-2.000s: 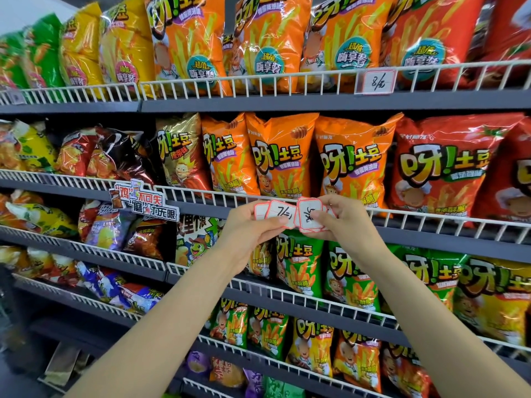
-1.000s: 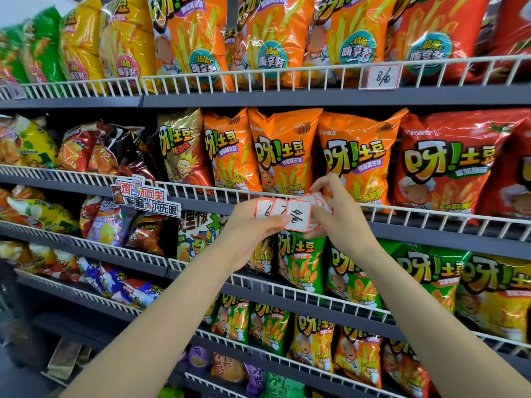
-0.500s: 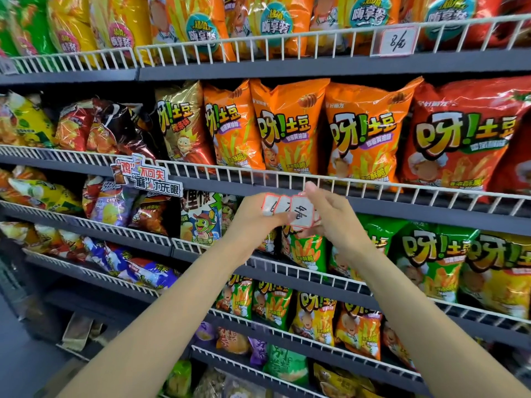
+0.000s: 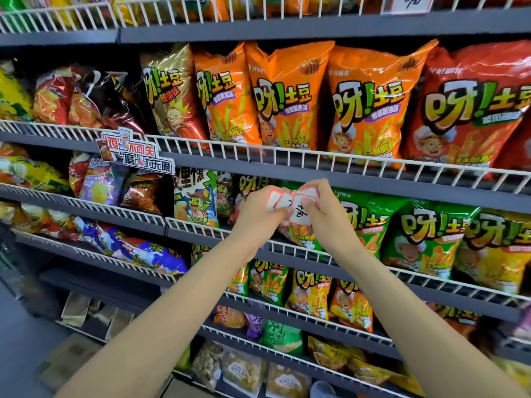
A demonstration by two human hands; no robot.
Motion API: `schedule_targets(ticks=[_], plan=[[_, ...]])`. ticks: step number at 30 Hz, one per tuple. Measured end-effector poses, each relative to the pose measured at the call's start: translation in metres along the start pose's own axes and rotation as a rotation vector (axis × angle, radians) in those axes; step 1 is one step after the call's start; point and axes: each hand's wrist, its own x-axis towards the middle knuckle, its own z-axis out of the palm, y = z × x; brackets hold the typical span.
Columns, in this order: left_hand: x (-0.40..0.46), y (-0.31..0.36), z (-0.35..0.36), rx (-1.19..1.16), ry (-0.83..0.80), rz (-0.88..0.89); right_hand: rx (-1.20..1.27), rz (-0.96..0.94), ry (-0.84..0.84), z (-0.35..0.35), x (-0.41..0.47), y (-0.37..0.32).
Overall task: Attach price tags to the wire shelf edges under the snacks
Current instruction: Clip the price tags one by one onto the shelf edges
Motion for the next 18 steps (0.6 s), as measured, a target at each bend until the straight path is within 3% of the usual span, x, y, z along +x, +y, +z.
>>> schedule_targets(ticks=[6,13,18], plan=[[-0.001,-0.022,0.012,0.006,0.004,-0.044,0.067,0.081,0.135,0.009,-0.006,0.018],[0.007,-0.016,0.008,0.306,-0.109,0.091,-0.196,0.006,0.025,-0.004,0.004,0.001],[0.015,-0.010,0.005,0.332,-0.115,0.140,-0.308,-0.044,-0.028,-0.014,0.019,-0.011]])
